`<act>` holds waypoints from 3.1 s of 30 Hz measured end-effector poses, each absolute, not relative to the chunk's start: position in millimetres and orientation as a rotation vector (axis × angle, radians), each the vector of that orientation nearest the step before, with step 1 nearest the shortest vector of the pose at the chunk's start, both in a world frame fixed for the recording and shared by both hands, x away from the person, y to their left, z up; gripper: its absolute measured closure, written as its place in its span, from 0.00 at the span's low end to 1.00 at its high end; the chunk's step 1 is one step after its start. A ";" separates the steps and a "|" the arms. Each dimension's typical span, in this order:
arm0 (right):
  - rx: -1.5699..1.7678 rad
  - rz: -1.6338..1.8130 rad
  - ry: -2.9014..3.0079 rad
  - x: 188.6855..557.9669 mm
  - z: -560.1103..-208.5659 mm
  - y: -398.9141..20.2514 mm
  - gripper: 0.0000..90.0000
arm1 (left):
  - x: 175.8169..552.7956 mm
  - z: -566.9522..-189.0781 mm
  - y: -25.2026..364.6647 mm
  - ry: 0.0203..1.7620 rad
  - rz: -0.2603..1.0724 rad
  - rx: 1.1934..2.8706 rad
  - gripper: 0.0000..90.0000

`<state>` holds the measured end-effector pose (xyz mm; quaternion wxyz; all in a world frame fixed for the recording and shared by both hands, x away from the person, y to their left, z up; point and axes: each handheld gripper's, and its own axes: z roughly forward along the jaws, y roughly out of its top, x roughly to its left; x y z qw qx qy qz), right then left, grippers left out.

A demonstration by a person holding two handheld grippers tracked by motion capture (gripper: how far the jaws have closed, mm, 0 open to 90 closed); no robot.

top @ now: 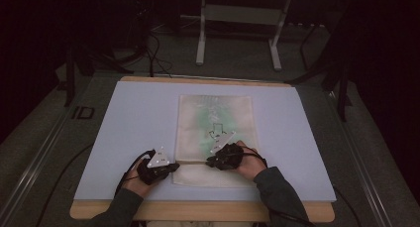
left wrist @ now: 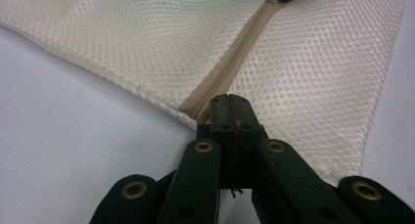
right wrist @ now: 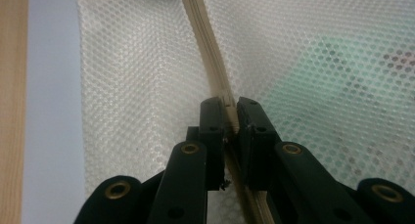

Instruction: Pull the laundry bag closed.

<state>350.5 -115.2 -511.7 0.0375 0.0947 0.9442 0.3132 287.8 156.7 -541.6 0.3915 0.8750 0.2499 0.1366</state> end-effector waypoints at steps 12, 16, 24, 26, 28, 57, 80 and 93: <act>0.294 0.969 2.899 351.0 -510.7 -118.1 0.91 | 288.0 -541.6 156.8 0.636 0.343 2.221 1.00; 0.303 0.971 2.899 350.7 -510.4 -120.2 0.91 | 288.1 -541.6 156.9 0.636 0.342 2.221 1.00; 0.307 0.968 2.895 350.8 -510.5 -123.6 0.91 | 287.9 -541.6 156.8 0.636 0.343 2.222 1.00; 0.310 0.969 2.897 350.6 -510.5 -124.8 0.91 | 288.0 -541.5 156.9 0.635 0.344 2.223 1.00; 0.309 0.970 2.893 350.7 -510.7 -125.2 0.91 | 287.9 -541.6 156.8 0.635 0.344 2.223 1.00; 0.340 0.972 2.887 351.3 -509.1 -137.7 0.91 | 288.2 -541.4 156.9 0.636 0.340 2.224 1.00; 0.328 0.982 2.896 351.2 -510.0 -139.4 0.91 | 288.2 -541.4 157.0 0.633 0.343 2.226 1.00; 0.342 0.988 2.905 353.1 -512.3 -142.7 0.91 | 288.2 -541.4 156.9 0.635 0.341 2.225 1.00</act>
